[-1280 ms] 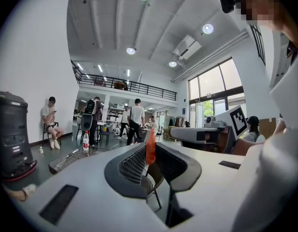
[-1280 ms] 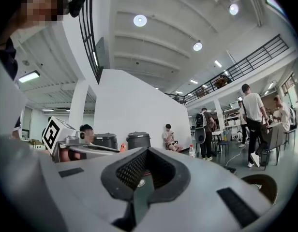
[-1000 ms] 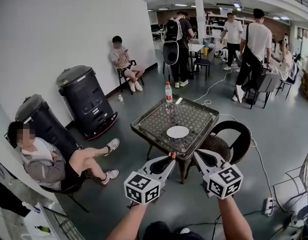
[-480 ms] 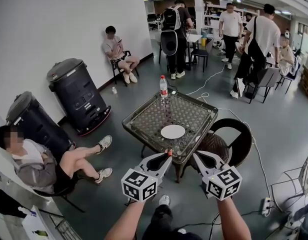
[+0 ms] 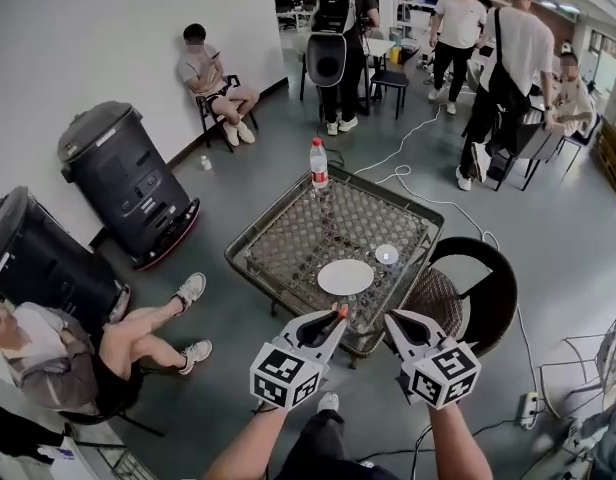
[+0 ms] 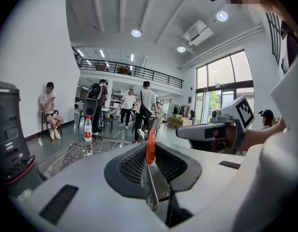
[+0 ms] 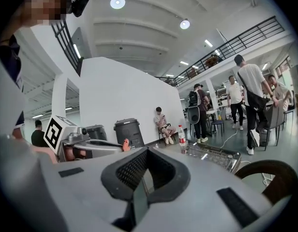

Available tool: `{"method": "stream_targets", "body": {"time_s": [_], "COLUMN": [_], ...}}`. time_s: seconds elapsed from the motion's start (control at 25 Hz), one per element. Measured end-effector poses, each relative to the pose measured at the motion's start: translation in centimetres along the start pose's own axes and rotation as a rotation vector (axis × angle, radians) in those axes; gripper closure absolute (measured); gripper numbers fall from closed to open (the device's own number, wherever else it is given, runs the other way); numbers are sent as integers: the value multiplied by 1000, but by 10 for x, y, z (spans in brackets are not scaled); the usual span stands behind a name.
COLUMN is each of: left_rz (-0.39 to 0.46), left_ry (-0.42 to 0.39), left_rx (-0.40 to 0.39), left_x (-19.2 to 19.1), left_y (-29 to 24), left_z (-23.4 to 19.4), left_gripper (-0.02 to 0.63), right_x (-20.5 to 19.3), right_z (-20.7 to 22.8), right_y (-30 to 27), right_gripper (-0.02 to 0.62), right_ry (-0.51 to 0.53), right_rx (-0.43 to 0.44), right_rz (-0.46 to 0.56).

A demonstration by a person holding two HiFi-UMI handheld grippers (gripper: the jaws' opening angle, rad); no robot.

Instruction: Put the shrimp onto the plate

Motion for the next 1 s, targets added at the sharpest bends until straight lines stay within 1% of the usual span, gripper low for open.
{"method": "stream_targets", "body": {"time_s": [0.16,0.24,0.4,0.52,0.84,1.0], "left_rz": [-30,-39,-74,-84,-92,-100], "left_ry": [-11,-16,-5,1,6,4], "left_rx": [-25,-50,-107,-126,-121,-94], "left_x": [0,-1,-9,-11,-1,-4], "left_y": [-36,-51,-71,-82,-102,-108], "left_z": [-40,-56,-80,-95,-108,-110], "left_gripper": [540,540,540,540,540,540], "right_x": [2,2,0,-2,9,9], "right_z": [23,34,47,53,68,75], "right_y": [-46,-65,-88,-104,-124,-134], "right_gripper": [591,591,591,591,591,591], "right_ry": [-26,-33,-56,-61,-48,-40], "right_rx": [-13,-30,-83,-93,-73,-37], "right_rz": [-23,-38,-68,-81,-96,-101]}}
Point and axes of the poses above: the fingertips, and each gripper's own axes: y backward along the fingers, z to its right, x out of its top, the point moved 6 cm from there along y, backward along the fingers, and after that the axes turned 3 degrees about x, right-handed, at the moved point
